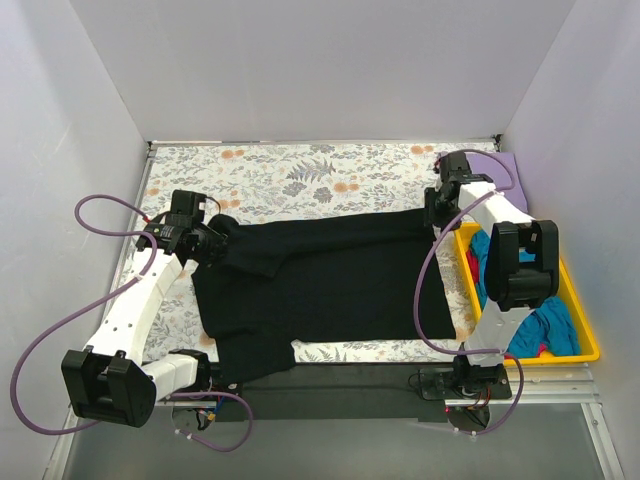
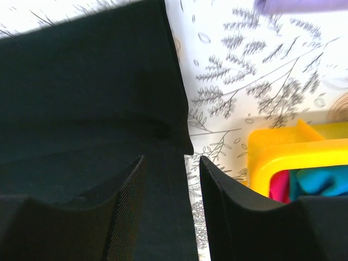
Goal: Fold and stack the t-shirts
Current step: Fold the tshirt
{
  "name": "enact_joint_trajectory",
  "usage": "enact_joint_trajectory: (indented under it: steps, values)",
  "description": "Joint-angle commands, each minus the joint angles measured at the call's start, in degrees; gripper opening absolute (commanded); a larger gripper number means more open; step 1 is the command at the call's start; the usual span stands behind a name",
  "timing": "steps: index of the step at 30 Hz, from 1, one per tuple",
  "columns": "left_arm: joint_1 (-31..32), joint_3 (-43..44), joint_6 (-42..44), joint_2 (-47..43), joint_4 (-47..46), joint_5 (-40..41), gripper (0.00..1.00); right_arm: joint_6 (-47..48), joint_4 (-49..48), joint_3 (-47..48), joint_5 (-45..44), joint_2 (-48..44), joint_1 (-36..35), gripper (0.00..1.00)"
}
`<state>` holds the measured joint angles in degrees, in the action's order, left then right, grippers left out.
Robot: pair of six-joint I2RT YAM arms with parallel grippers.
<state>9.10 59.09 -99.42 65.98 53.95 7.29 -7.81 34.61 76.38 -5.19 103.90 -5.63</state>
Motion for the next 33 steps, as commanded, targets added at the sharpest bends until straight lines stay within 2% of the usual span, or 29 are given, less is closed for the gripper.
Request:
enact_joint_trajectory:
  steps: [1,7,17,21,27,31,33]
  values:
    - [-0.3,0.9,1.1,-0.4,1.1,0.0,0.00,-3.0,-2.8,-2.2,1.4,-0.6,1.1,0.50]
    - [-0.3,-0.6,1.3,-1.1,0.5,-0.6,0.00,-10.0,-10.9,-8.6,10.5,-2.6,6.7,0.49]
    - [-0.3,-1.3,1.7,-1.0,0.2,0.1,0.00,-15.9,-16.2,-13.0,10.3,-3.7,7.6,0.49]
    - [-0.3,-1.3,1.9,-1.3,0.3,0.4,0.00,-16.1,-16.4,-13.4,10.5,-3.7,7.6,0.46]
    - [-0.3,-0.1,1.8,-1.2,0.8,1.1,0.00,-16.2,-16.2,-13.8,10.4,-5.0,8.0,0.27]
    - [-0.3,0.9,1.9,-0.9,1.2,1.8,0.00,-15.8,-15.4,-12.9,10.4,-5.7,8.1,0.05]
    - [-0.3,1.3,1.9,-1.0,1.5,2.0,0.00,-15.7,-14.6,-12.5,10.5,-5.9,8.1,0.01]
